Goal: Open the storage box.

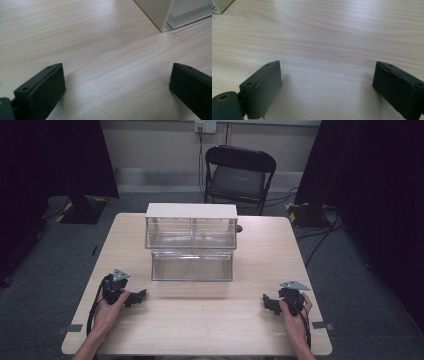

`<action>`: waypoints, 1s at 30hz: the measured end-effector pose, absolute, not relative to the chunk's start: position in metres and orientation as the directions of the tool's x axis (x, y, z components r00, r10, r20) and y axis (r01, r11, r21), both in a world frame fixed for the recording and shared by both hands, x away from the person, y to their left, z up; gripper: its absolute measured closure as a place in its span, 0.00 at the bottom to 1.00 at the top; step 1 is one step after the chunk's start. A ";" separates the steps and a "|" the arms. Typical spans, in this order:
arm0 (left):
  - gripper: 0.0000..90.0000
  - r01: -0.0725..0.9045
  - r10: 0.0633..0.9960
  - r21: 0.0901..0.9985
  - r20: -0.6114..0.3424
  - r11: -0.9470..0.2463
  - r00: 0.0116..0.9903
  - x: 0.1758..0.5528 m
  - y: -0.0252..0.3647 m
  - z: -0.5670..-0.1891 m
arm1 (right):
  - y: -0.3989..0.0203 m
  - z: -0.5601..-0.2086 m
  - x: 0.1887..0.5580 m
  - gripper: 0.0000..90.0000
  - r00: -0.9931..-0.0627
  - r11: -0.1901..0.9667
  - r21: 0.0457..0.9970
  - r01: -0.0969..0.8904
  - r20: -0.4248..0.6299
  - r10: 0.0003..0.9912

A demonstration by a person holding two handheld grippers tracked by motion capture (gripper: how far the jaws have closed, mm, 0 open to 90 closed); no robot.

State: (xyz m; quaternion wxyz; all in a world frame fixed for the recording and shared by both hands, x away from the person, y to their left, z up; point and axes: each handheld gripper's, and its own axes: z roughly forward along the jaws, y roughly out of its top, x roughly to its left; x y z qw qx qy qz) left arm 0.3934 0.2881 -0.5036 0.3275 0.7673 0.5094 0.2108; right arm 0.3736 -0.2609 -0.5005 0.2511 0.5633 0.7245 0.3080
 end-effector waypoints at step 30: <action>0.00 0.645 0.920 0.716 -0.011 -0.267 0.392 0.393 0.288 -0.503 | -0.244 -0.484 0.371 0.16 -0.308 0.169 0.764 0.623 0.041 0.950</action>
